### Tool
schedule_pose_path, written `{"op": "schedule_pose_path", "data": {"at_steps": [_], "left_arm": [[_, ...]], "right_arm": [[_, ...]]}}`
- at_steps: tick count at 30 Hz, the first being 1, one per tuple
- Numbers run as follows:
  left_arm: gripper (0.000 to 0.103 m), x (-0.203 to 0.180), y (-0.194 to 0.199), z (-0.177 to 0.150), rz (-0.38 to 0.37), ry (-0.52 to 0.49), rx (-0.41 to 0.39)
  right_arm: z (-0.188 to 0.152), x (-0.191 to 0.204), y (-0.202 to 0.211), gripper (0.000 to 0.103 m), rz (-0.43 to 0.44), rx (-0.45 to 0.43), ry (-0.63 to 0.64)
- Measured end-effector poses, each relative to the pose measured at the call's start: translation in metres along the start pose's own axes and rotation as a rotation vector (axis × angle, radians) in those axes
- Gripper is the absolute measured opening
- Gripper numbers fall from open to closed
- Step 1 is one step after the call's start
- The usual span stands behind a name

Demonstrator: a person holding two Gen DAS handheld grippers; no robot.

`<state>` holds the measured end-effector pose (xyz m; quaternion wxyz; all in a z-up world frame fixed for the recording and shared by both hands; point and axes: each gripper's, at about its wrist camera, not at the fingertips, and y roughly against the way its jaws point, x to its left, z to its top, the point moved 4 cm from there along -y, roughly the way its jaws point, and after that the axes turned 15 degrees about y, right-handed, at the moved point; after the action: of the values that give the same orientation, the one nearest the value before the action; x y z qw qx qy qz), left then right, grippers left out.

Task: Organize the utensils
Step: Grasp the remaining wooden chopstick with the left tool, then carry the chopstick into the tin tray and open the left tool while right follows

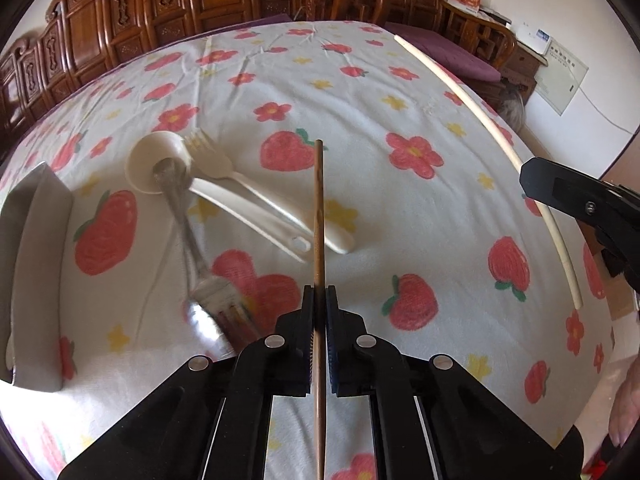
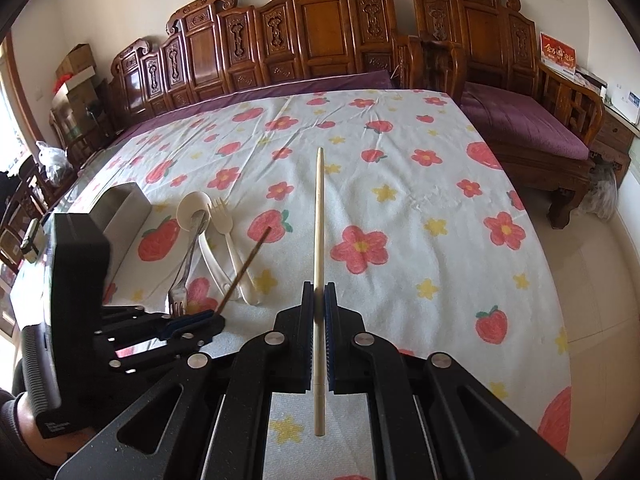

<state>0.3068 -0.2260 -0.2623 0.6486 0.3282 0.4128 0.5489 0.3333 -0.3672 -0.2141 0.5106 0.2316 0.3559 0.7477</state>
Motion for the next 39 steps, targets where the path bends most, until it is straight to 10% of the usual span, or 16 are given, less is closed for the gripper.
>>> {"op": "schedule_pose_path", "data": {"at_steps": [39], "left_arm": [[0.005, 0.194, 0.14, 0.04, 0.118, 0.127, -0.261]], "right_arm": [[0.072, 0.187, 0.031, 0.006, 0.165, -0.14, 0.206]]}}
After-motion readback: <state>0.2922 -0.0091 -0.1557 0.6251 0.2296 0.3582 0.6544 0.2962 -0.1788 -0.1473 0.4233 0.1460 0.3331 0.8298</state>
